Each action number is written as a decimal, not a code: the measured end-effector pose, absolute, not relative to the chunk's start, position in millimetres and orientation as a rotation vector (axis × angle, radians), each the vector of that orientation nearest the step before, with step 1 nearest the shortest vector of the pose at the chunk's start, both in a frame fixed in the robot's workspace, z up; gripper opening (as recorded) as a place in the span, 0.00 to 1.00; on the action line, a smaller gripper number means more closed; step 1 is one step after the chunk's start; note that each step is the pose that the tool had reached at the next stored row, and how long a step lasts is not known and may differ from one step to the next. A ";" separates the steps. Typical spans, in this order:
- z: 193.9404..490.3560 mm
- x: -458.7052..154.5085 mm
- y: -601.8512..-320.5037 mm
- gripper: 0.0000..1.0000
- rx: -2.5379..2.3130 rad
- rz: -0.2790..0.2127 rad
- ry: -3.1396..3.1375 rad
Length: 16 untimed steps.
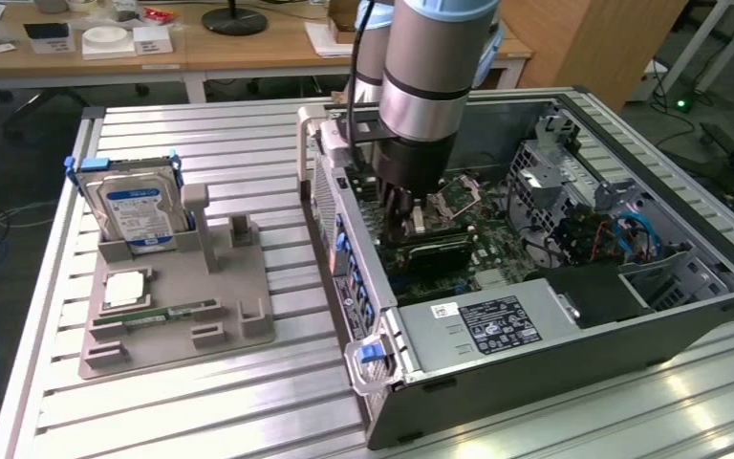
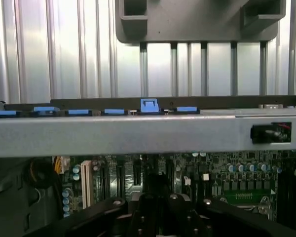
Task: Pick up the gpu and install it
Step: 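Press down on the gpu until it lock into place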
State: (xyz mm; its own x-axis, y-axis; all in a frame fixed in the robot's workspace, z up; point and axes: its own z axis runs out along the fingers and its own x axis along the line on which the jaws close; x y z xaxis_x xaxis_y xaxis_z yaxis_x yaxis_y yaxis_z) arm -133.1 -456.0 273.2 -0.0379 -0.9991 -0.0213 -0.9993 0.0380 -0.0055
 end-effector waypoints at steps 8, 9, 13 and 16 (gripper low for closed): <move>271.7 -100.4 -456.0 0.11 -2.166 0.017 2.249; 271.5 -97.6 -456.0 0.11 -2.166 0.017 2.249; 269.9 -86.1 -456.0 0.11 -2.165 0.017 2.249; 269.9 -86.0 -456.0 0.11 -2.166 0.017 2.249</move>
